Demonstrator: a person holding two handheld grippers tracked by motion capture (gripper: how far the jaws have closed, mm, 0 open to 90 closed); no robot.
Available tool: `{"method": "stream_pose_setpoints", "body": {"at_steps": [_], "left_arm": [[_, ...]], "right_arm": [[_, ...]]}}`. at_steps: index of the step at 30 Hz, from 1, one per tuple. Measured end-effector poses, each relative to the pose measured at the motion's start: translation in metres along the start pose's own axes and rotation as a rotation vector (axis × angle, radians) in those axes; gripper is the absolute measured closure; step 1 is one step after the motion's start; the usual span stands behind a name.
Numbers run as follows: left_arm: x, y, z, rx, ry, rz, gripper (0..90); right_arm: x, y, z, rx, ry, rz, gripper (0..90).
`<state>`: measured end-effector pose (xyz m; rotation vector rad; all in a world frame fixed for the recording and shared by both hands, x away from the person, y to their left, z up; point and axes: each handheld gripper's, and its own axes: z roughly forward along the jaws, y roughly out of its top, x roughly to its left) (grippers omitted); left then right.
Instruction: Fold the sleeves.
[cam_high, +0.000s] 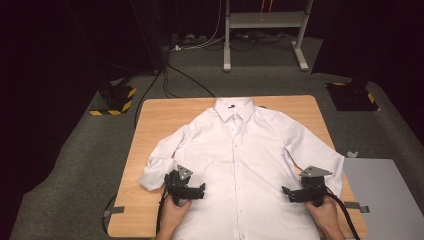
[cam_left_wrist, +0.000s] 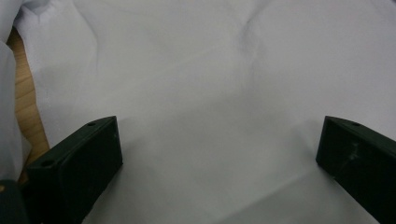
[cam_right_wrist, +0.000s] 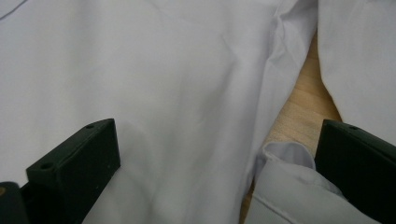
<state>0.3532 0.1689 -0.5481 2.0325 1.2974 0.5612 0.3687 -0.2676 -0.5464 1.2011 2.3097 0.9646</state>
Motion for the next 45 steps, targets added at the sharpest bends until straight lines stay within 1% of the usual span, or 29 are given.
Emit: {"method": "stream_pose_setpoints", "body": {"at_steps": [10, 14, 16, 17, 18, 19, 21, 22, 25, 29, 30, 35, 36, 39, 45], "left_arm": [[0.0, 0.0, 0.0, 0.001, 0.0, 0.001, 0.2], [0.0, 0.0, 0.0, 0.001, 0.0, 0.001, 0.2], [0.0, 0.0, 0.0, 0.001, -0.001, 0.001, 0.2], [0.0, 0.0, 0.0, 0.001, -0.001, 0.001, 0.2], [0.0, 0.0, 0.0, 0.001, -0.001, 0.001, 0.2], [0.0, 0.0, 0.0, 0.001, -0.001, 0.001, 0.2], [0.0, 0.0, 0.0, 0.001, -0.001, 0.001, 0.2], [0.0, 0.0, 0.0, 0.001, -0.001, 0.001, 0.2], [0.0, 0.0, 0.0, 0.001, -0.001, 0.001, 0.2], [0.0, 0.0, 0.0, 0.002, -0.001, 0.001, 0.2], [0.0, 0.0, 0.0, 0.002, 0.0, 0.002, 0.2], [0.0, 0.0, 0.0, 0.001, 0.0, 0.001, 0.2], [0.0, 0.0, 0.0, 0.003, -0.001, 0.002, 0.2], [0.0, 0.0, 0.0, 0.002, -0.002, 0.001, 0.4], [0.001, 0.0, 0.0, 0.002, -0.003, 0.001, 0.4]], "right_arm": [[0.0, 0.0, 0.0, -0.001, -0.003, 0.002, 0.0], [0.001, 0.0, -0.002, 0.006, -0.008, 0.011, 3.4], [0.001, 0.0, -0.003, -0.001, -0.025, 0.027, 6.7], [0.001, 0.0, -0.003, -0.001, -0.025, 0.027, 6.7], [0.002, -0.002, -0.005, -0.013, -0.04, 0.032, 8.7], [0.002, -0.002, -0.005, -0.013, -0.04, 0.032, 8.7], [0.002, -0.003, -0.007, -0.025, -0.054, 0.031, 9.1], [0.002, -0.004, -0.01, -0.041, -0.061, 0.03, 9.3], [0.002, -0.004, -0.014, -0.052, -0.085, 0.028, 10.1], [0.002, -0.005, -0.019, -0.068, -0.105, 0.036, 10.6], [0.002, -0.005, -0.022, -0.074, -0.115, 0.044, 10.8], [0.001, -0.006, -0.03, -0.101, -0.129, 0.05, 11.9], [-0.001, -0.007, -0.033, -0.114, -0.147, 0.049, 12.4], [-0.003, -0.008, -0.036, -0.116, -0.157, 0.061, 12.2], [-0.005, -0.009, -0.04, -0.119, -0.176, 0.064, 11.9]]}}
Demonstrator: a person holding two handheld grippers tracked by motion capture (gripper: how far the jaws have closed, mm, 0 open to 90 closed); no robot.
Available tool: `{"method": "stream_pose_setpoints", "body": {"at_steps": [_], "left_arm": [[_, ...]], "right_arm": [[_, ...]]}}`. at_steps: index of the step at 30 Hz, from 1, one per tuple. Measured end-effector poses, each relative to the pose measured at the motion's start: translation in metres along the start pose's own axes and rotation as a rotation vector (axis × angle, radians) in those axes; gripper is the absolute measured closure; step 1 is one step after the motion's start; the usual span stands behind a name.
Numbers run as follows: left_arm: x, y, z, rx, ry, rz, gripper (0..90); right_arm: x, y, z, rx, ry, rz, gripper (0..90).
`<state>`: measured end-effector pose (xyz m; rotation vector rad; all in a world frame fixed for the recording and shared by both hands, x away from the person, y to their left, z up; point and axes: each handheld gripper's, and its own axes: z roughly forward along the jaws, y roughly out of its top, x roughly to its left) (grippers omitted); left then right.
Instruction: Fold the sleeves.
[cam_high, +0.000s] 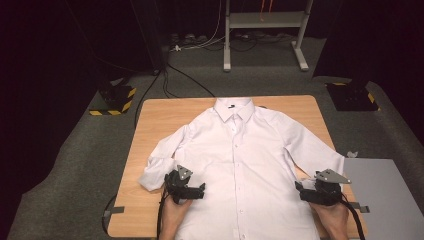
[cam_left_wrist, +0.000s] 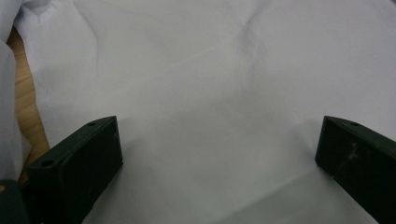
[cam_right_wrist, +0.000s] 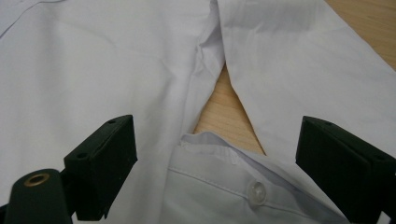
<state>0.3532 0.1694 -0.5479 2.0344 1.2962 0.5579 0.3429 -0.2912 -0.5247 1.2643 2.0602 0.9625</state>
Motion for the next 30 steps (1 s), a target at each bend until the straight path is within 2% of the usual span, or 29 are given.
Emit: {"method": "stream_pose_setpoints", "body": {"at_steps": [9, 16, 24, 30], "left_arm": [[0.0, 0.0, 0.0, 0.0, 0.0, -0.003, 0.5], [0.0, 0.0, 0.0, 0.0, -0.001, -0.003, 0.6], [0.0, 0.0, 0.0, 0.0, -0.001, -0.003, 0.6], [0.0, 0.0, 0.0, 0.0, -0.001, -0.003, 0.6]], "right_arm": [[-0.009, -0.004, -0.016, -0.029, -0.039, 0.031, 11.7], [-0.014, -0.012, -0.025, -0.029, -0.059, 0.056, 12.0], [-0.023, -0.026, -0.033, -0.017, -0.077, 0.106, 13.1], [-0.027, -0.032, -0.032, 0.007, -0.088, 0.125, 15.0]]}}
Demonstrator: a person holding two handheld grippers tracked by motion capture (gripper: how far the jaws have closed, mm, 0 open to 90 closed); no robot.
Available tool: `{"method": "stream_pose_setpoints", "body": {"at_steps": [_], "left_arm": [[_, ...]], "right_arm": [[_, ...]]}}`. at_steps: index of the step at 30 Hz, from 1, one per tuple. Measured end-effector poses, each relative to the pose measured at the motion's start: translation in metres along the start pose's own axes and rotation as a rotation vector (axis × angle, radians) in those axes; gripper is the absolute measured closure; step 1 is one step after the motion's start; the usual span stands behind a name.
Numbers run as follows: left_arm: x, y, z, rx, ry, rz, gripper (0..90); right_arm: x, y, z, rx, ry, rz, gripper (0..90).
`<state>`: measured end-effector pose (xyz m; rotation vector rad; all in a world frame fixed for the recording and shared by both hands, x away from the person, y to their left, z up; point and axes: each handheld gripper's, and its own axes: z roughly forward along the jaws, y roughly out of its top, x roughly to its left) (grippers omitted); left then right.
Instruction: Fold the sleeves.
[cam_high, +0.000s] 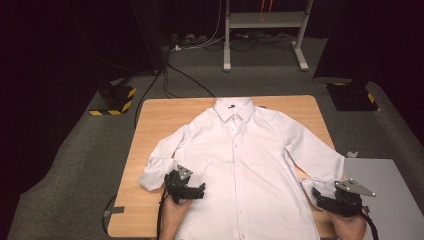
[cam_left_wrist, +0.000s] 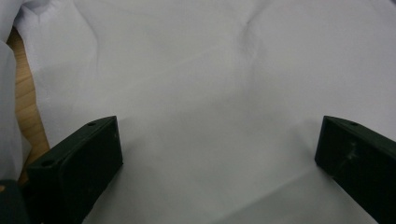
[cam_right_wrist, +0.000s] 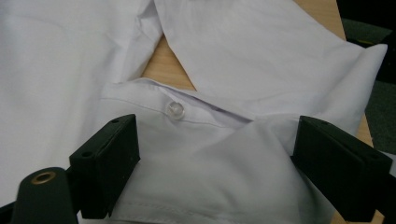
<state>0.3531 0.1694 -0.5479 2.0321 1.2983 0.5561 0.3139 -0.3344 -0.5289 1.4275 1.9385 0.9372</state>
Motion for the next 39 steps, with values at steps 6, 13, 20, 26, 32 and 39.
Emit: {"method": "stream_pose_setpoints", "body": {"at_steps": [6, 13, 20, 26, 32, 39], "left_arm": [[0.0, 0.0, 0.0, 0.0, 0.0, 0.0, 0.6], [0.0, 0.0, 0.0, 0.0, 0.0, 0.0, 0.6], [0.0, 0.0, 0.0, 0.0, 0.0, 0.0, 0.6], [0.0, 0.0, 0.0, 0.0, 0.001, 0.0, 0.6], [0.0, 0.0, 0.0, 0.0, 0.0, 0.0, 0.6], [0.0, 0.0, 0.0, 0.0, 0.001, -0.001, 0.6]], "right_arm": [[-0.003, -0.008, 0.007, 0.05, -0.01, 0.011, 27.4], [-0.004, -0.01, 0.006, 0.044, -0.016, -0.013, 52.3], [-0.006, -0.012, 0.003, 0.044, -0.033, -0.036, 70.9], [-0.005, -0.012, 0.001, 0.023, -0.054, -0.06, 82.7], [-0.008, -0.009, -0.001, 0.003, -0.043, -0.057, 84.8], [-0.01, -0.007, -0.002, -0.005, -0.019, -0.045, 84.9]]}}
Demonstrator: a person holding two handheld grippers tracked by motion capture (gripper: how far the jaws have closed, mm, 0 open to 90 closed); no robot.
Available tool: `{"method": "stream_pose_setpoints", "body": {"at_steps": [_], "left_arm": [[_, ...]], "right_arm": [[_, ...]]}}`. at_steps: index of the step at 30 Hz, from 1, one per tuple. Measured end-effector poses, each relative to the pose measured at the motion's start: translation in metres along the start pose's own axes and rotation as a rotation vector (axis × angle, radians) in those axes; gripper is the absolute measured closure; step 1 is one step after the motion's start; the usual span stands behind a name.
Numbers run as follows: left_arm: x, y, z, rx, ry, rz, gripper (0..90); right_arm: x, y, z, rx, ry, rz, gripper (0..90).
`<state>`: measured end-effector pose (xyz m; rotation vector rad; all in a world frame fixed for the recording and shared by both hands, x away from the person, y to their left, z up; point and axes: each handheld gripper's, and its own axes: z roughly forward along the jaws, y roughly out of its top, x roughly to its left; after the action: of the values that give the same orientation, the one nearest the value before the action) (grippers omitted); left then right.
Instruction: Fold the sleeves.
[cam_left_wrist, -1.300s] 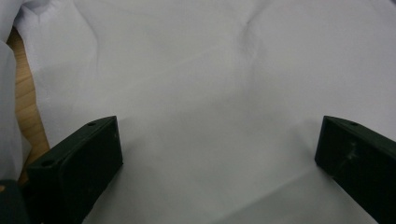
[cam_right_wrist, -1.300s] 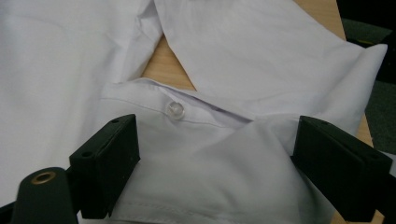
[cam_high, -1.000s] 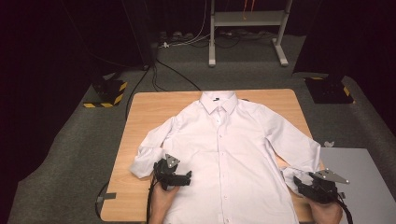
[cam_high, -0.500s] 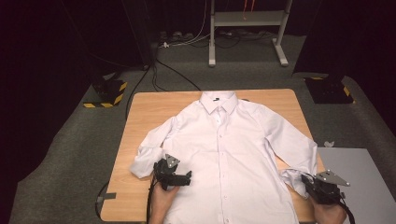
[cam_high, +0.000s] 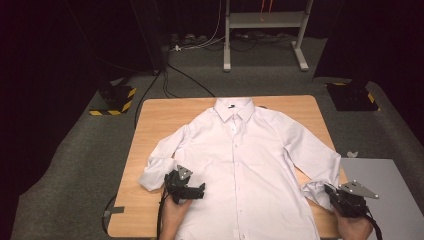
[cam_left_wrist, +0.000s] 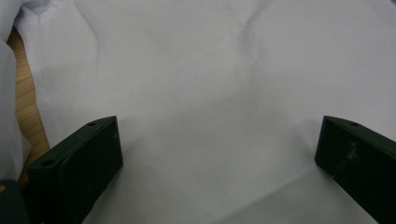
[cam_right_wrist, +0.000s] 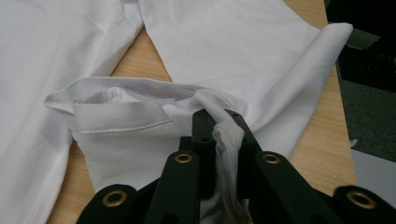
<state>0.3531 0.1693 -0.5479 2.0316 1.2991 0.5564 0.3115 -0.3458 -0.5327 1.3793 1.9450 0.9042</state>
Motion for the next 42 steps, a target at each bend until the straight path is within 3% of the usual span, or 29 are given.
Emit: {"method": "stream_pose_setpoints", "body": {"at_steps": [42], "left_arm": [[0.0, 0.0, 0.0, 0.0, 0.0, -0.001, 0.6]], "right_arm": [[-0.014, 0.027, -0.016, -0.11, 0.058, 0.057, 85.2]]}}
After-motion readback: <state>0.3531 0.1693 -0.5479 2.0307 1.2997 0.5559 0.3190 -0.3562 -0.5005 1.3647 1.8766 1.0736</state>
